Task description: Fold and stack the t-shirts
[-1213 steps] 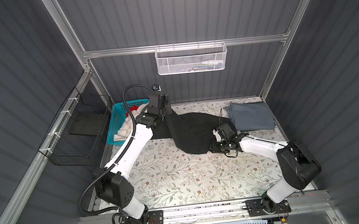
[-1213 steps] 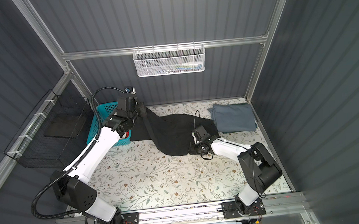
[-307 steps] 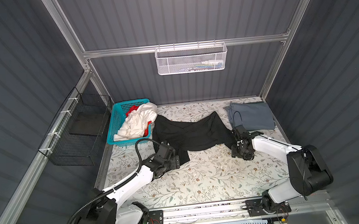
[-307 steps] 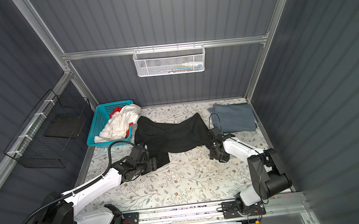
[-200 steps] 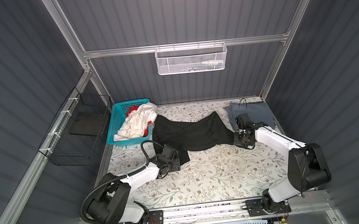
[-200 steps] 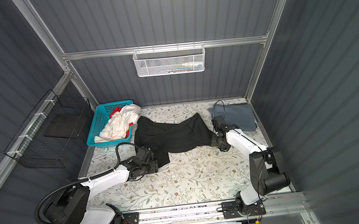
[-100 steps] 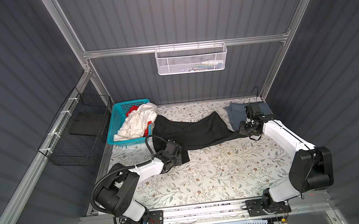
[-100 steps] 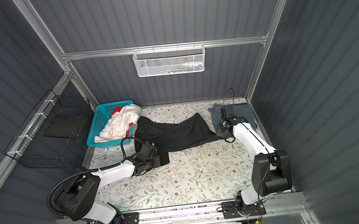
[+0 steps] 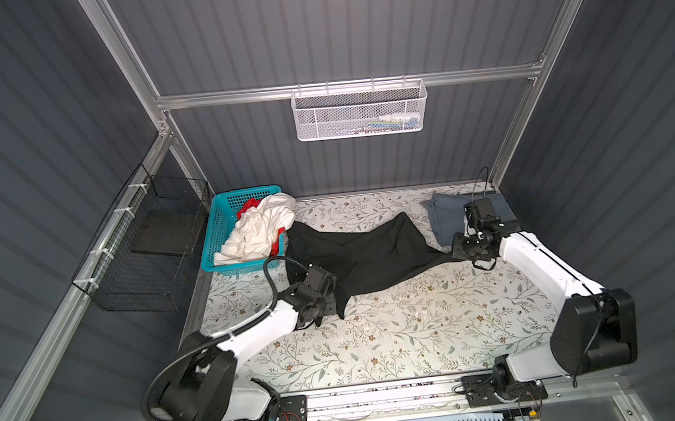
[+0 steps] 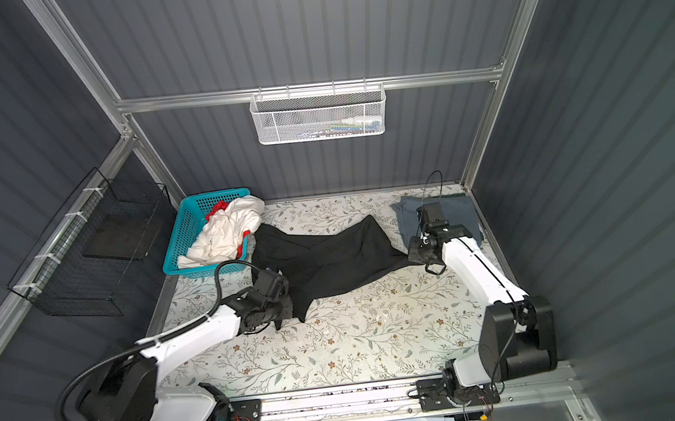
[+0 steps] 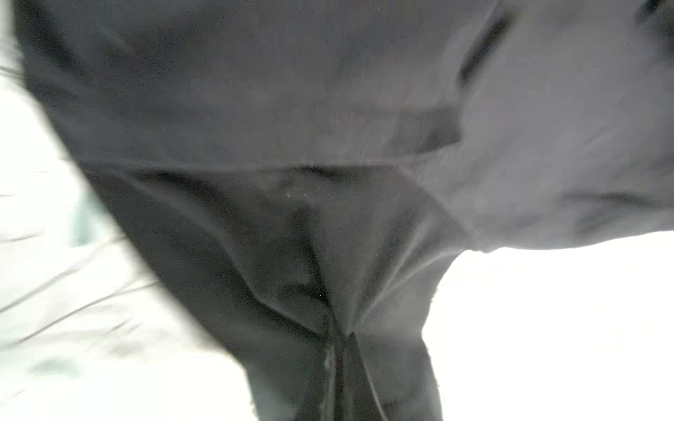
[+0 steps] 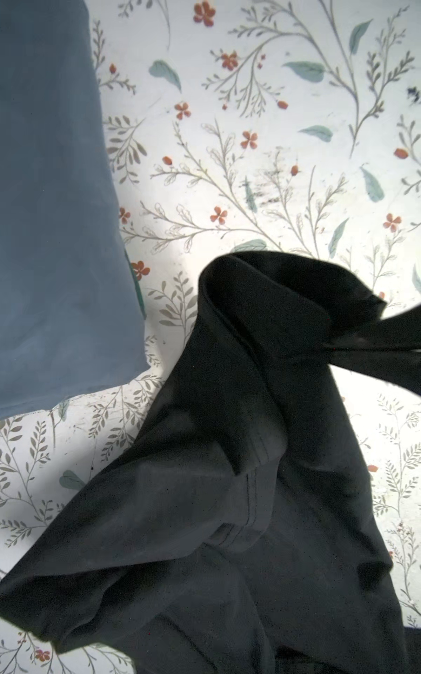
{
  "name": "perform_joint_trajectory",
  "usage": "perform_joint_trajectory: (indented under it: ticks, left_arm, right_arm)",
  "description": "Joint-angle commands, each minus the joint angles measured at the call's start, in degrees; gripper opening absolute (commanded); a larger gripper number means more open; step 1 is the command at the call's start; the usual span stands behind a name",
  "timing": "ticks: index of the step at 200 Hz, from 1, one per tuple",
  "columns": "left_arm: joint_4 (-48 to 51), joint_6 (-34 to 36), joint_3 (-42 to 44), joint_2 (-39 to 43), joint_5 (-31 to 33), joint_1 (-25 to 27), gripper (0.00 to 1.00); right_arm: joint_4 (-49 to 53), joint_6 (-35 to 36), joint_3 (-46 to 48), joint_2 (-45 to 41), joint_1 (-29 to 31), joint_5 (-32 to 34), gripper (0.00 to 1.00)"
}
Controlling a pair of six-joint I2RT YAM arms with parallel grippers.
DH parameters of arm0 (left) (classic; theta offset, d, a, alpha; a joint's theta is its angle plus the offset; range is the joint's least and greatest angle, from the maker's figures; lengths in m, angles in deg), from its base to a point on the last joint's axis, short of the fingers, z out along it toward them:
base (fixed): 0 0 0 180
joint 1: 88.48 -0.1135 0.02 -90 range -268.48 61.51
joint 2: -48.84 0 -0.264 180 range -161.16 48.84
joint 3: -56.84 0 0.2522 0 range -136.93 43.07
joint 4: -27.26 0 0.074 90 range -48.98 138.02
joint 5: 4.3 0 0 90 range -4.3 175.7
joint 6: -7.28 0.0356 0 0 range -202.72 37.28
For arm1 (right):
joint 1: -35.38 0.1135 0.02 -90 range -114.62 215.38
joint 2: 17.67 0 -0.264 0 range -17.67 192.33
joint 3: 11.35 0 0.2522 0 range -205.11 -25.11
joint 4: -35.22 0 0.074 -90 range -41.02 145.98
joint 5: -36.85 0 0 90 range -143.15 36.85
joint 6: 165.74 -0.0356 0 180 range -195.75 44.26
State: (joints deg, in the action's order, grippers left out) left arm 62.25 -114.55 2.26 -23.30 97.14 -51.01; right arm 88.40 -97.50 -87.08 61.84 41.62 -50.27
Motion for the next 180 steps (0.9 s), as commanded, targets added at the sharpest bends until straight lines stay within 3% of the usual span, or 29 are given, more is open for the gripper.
perform_joint_trajectory:
  ticks: [1, 45, 97, 107, 116, 120, 127, 130, 145, 152, 158, 180]
  left_arm:
    - [9.7, -2.6, 0.2, 9.5, 5.1, 0.3, 0.0]
    - [14.2, -4.9, 2.7, 18.5, 4.4, 0.3, 0.0]
    - [16.9, -9.9, 8.8, 28.8, 3.4, 0.3, 0.0]
    - [18.2, -10.5, 9.3, 30.6, 4.0, 0.4, 0.0]
    - [19.1, -11.1, 9.6, 32.0, 4.7, 0.4, 0.0]
    - [19.5, -11.5, 9.7, 32.5, 4.8, 0.4, 0.12]
    - [19.8, -11.9, 9.9, 33.3, 5.0, 0.4, 0.46]
    - [19.9, -12.0, 9.9, 33.7, 5.0, 0.3, 0.51]
    - [20.0, -12.2, 9.9, 35.1, 4.9, 0.3, 0.55]
    - [20.1, -12.3, 9.8, 35.7, 5.3, 0.4, 0.61]
    - [20.7, -12.6, 9.4, 36.0, 6.0, 0.4, 0.66]
    - [22.3, -12.7, 7.9, 35.8, 9.2, 0.4, 0.71]
  right_arm:
    - [2.9, -2.5, 3.5, -4.7, -0.2, -0.8, 0.0]
    - [4.5, -7.7, 12.3, -14.0, 1.4, -2.4, 0.0]
    - [4.8, -18.3, 22.3, -24.9, 9.9, -0.9, 0.0]
    - [4.9, -20.4, 24.1, -26.3, 11.5, -0.8, 0.06]
    - [5.1, -22.5, 25.8, -27.6, 12.6, 0.0, 0.25]
    - [5.1, -23.4, 26.5, -28.3, 12.9, 0.1, 0.36]
    - [4.6, -24.5, 27.7, -29.5, 13.4, 0.0, 0.41]
    - [4.4, -24.8, 28.1, -29.9, 13.4, -0.1, 0.41]
    - [4.1, -25.9, 29.0, -32.1, 13.5, -0.2, 0.49]
    - [4.3, -26.0, 28.8, -32.6, 13.5, 0.1, 0.56]
    - [4.5, -25.9, 28.5, -32.8, 13.5, 0.3, 0.56]
    - [5.1, -24.5, 26.1, -30.8, 13.7, 1.4, 0.56]
